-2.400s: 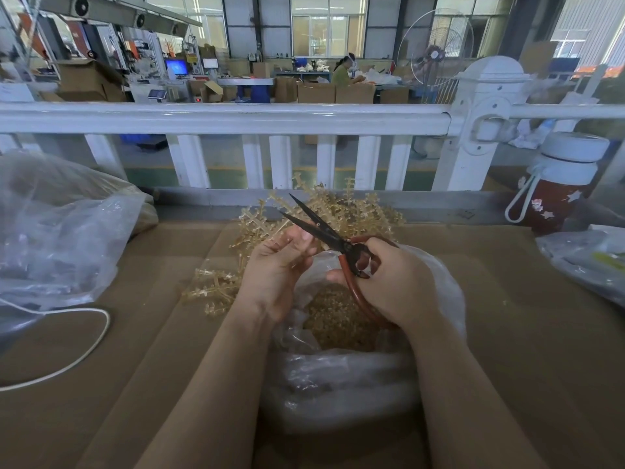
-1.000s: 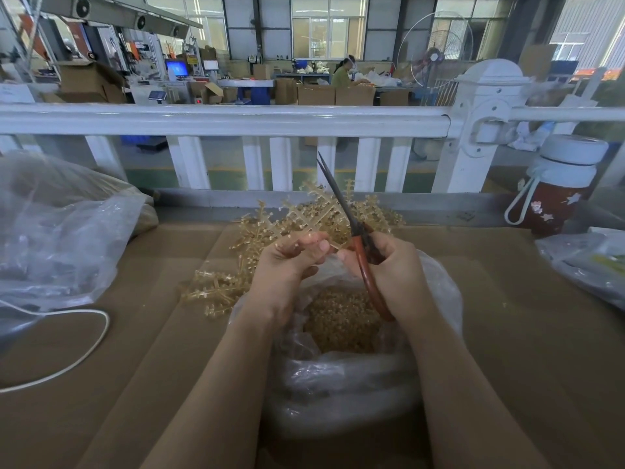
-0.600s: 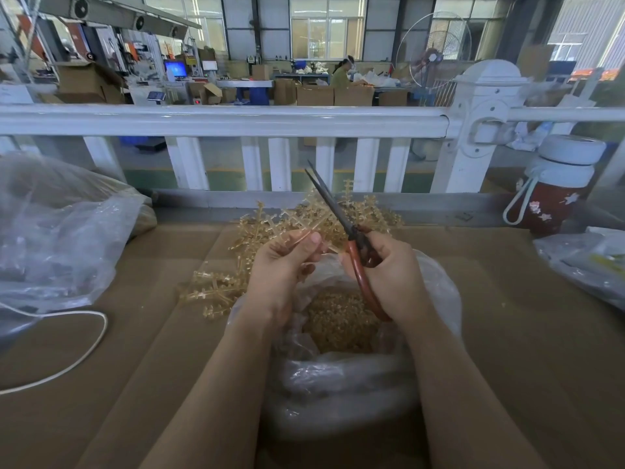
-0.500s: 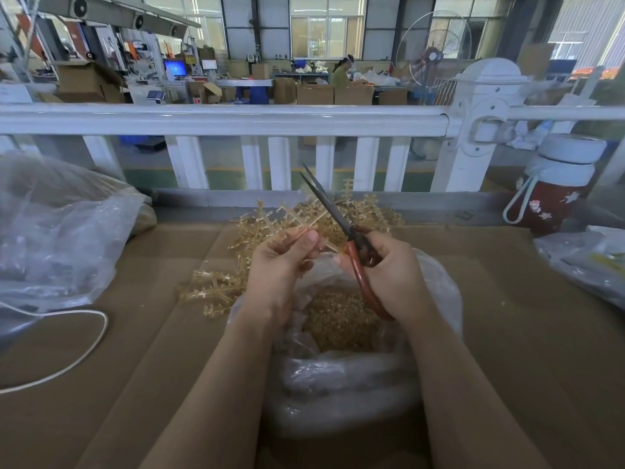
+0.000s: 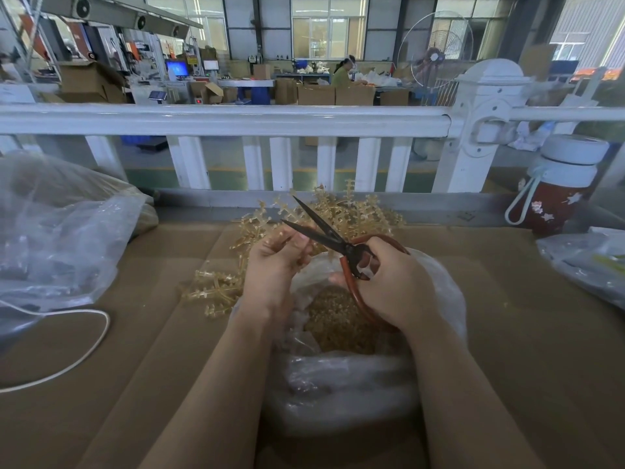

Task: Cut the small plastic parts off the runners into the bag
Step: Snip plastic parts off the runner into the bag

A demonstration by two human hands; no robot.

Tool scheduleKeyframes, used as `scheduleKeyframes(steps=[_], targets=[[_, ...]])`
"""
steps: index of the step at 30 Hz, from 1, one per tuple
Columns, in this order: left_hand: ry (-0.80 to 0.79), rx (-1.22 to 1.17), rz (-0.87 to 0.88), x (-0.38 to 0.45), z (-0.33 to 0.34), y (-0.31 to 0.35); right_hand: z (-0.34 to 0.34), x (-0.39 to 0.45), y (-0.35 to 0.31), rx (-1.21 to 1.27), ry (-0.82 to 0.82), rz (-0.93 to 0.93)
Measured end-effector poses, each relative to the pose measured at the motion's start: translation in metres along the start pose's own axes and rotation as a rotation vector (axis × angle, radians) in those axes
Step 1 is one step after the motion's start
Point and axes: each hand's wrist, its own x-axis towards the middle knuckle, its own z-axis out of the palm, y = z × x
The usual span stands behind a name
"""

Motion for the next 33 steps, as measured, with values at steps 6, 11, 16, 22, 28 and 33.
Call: scheduleKeyframes(steps=[6, 11, 16, 22, 28, 33], targets=[[-0.008, 0.189, 0.142, 0.0015, -0.003, -0.0025, 0.0002, -0.0005, -0.001, -0.042, 0.009, 0.003], [0.026, 0.219, 0.188, 0.003, -0.0037, -0.0026, 0.0001, -0.0001, -0.002, -0.063, 0.02, 0.018], [0.023, 0.116, 0.142, 0.0016, -0.0023, -0.001, -0.0008, 0.0004, -0.0027, -0.091, 0.025, 0.063], [0.03, 0.028, 0.079, 0.0021, -0.0028, -0.0008, -0.0042, -0.0006, -0.0049, -0.117, 0.021, 0.043], [0.035, -0.01, 0.043, 0.0019, -0.0034, -0.001, -0.003, -0.002, -0.0057, -0.089, 0.045, 0.018], [0.024, -0.016, 0.042, -0.0001, -0.0022, 0.0014, 0.0022, -0.0008, -0.0035, -0.064, 0.101, 0.004]])
